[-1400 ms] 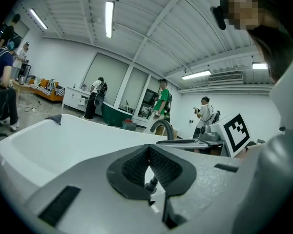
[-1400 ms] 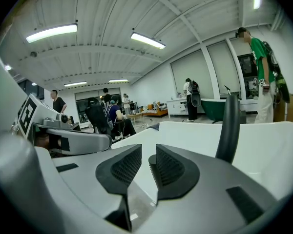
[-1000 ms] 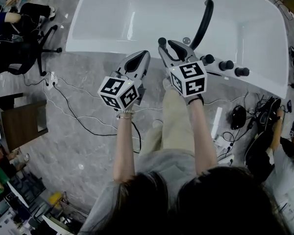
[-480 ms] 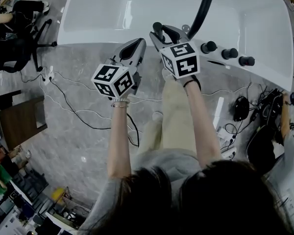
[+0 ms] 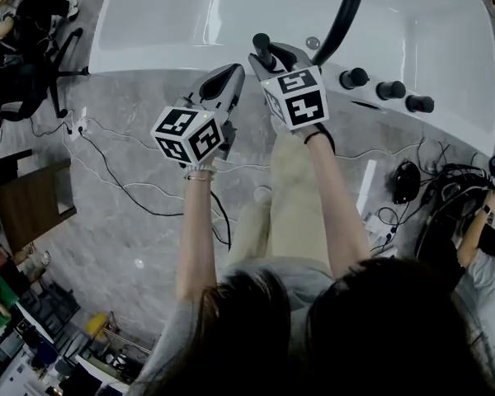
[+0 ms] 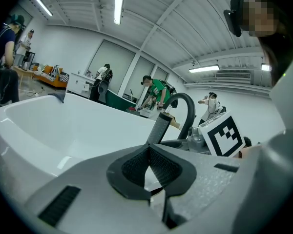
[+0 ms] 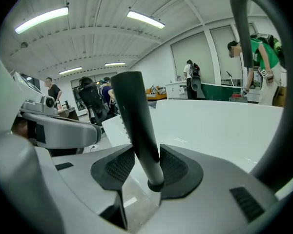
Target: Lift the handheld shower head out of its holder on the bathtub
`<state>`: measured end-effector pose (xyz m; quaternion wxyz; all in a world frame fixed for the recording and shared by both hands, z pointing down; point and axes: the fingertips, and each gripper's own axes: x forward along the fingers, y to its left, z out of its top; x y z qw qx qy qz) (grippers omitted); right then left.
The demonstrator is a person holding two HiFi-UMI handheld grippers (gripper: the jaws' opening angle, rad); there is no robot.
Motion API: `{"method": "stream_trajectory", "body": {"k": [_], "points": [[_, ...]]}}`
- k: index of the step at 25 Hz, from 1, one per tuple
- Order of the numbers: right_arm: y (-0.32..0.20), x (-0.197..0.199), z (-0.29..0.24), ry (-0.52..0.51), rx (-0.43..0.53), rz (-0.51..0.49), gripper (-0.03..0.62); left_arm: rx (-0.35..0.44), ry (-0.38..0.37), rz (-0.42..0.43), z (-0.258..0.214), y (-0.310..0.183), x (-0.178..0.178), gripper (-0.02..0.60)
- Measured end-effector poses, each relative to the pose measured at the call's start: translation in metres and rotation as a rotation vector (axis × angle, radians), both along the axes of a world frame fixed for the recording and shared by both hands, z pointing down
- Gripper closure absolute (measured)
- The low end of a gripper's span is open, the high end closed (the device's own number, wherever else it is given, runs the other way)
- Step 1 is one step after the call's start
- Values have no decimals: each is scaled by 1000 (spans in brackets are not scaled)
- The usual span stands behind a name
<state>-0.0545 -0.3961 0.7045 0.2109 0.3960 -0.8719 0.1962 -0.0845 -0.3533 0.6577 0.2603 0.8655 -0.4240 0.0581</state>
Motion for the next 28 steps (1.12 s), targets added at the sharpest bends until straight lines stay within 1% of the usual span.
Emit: {"method": "stream_trajectory", "body": {"k": [5,9,14,20,28], "points": [[-1,-1,4,0,-6,-9,441,-4,4,-6,4,-2,-1,576],[-1,-2,4,48,10,-25,454,-8,4,-9,4,0,-2,575],[-1,1,0,63,2,5,459,-3,9,-13,-6,3,-1,575],[2,6,-20,52,14,22,461,11,24,-19,-23,7,3,575],[10,6,-56,41,26,19,461,27,41,-22,-55,10,2,575]]}}
